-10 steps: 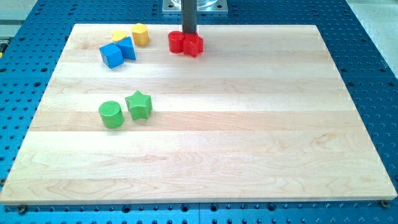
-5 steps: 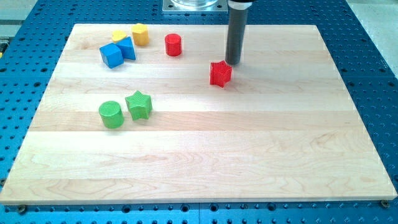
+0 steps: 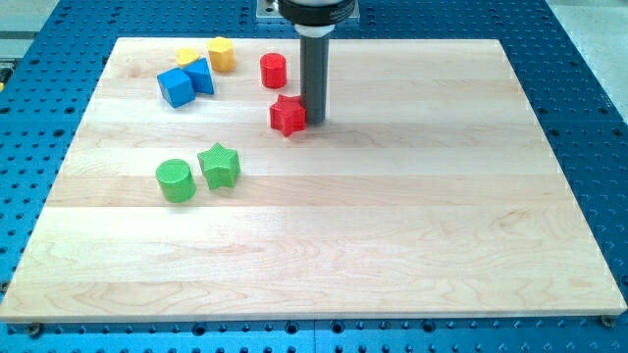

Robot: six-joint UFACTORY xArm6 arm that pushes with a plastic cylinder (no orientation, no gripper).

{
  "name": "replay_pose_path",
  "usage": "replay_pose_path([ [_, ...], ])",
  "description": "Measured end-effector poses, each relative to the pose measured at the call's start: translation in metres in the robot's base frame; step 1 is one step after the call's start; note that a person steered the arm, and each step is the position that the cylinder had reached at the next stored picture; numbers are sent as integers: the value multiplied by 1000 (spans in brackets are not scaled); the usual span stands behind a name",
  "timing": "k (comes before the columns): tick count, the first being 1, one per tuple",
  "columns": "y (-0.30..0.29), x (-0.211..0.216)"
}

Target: Push the red star to the top left of the green star

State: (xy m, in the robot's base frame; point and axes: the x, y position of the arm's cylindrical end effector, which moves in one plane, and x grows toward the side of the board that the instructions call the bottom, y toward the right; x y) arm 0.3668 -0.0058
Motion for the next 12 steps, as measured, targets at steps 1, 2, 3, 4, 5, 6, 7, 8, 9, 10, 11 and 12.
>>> replay_pose_path([
  [1, -5, 16],
  [2, -41, 16],
  [3, -77, 13],
  [4, -109, 10],
  [5, -118, 3],
  [6, -107, -40],
  [7, -107, -41],
  [8, -119, -55],
  [9, -147, -53],
  [10, -154, -45],
  [11, -149, -21],
  [12, -138, 13],
])
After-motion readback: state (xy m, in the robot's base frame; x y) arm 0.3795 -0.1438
